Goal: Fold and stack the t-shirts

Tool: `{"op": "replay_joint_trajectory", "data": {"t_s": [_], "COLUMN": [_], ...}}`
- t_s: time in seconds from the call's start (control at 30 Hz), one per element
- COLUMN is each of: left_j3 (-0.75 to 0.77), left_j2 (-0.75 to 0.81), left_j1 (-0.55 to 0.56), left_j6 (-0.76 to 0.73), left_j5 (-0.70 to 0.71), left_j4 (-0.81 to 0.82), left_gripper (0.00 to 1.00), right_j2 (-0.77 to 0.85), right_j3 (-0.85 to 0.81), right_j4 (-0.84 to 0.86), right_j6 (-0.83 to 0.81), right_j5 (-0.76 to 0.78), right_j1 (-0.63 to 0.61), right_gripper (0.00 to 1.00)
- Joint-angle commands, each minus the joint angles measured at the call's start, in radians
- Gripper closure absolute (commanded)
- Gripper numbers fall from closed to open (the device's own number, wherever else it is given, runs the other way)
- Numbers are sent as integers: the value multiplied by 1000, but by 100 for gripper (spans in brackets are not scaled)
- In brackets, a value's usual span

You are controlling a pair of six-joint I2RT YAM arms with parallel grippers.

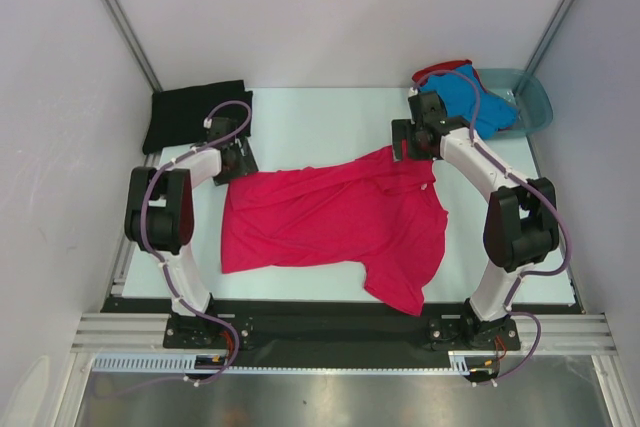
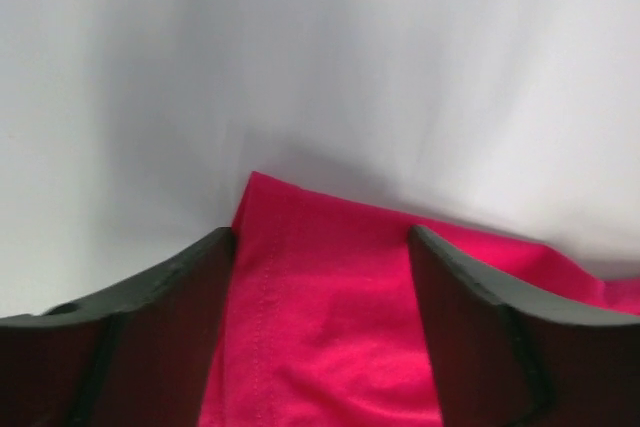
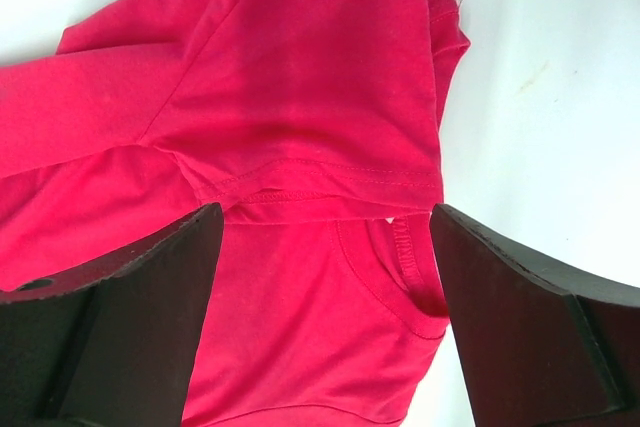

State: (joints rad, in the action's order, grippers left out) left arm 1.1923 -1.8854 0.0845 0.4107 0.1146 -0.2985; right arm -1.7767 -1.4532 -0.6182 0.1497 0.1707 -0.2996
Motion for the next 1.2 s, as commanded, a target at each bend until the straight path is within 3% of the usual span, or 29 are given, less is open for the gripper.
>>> {"op": "replay_joint_trajectory", "data": {"t_s": [0.0,0.13,0.2,0.23,0.33,1.0,1.03,1.1,1.13,1.17], "left_j3": [29,21,17,13,16,214,227,259,260,259], "left_j2": [-18,-18,-14,-12,-18,-104,-112,-130,-132,-127], "left_j1": [-20,-23,-25,-25,-26,-192,-195,-200,-200,-200], "left_j6": [-20,-21,-23,-24,-30,-30,-33,-39,-38,-35], "left_j5": [14,14,16,20,20,-9,-22,-52,-64,-72], "left_j4": [-27,-31,-31,-34,-37,-67,-71,-83,-83,-79], "left_gripper": [26,62,71,88,100,99,85,69,48,38], "right_j2": [-1,-3,-4,-3,-3,0,5,6,11,16], "right_j3": [2,2,1,2,1,19,20,25,27,37], "right_j4": [17,15,14,15,12,-44,-46,-49,-49,-51], "right_j6": [4,4,4,2,2,65,68,79,83,86], "right_j5": [6,4,4,4,4,89,87,89,89,90], "right_j1": [8,10,10,8,10,27,27,33,33,37], "right_gripper": [10,10,10,10,10,10,10,10,10,10]}}
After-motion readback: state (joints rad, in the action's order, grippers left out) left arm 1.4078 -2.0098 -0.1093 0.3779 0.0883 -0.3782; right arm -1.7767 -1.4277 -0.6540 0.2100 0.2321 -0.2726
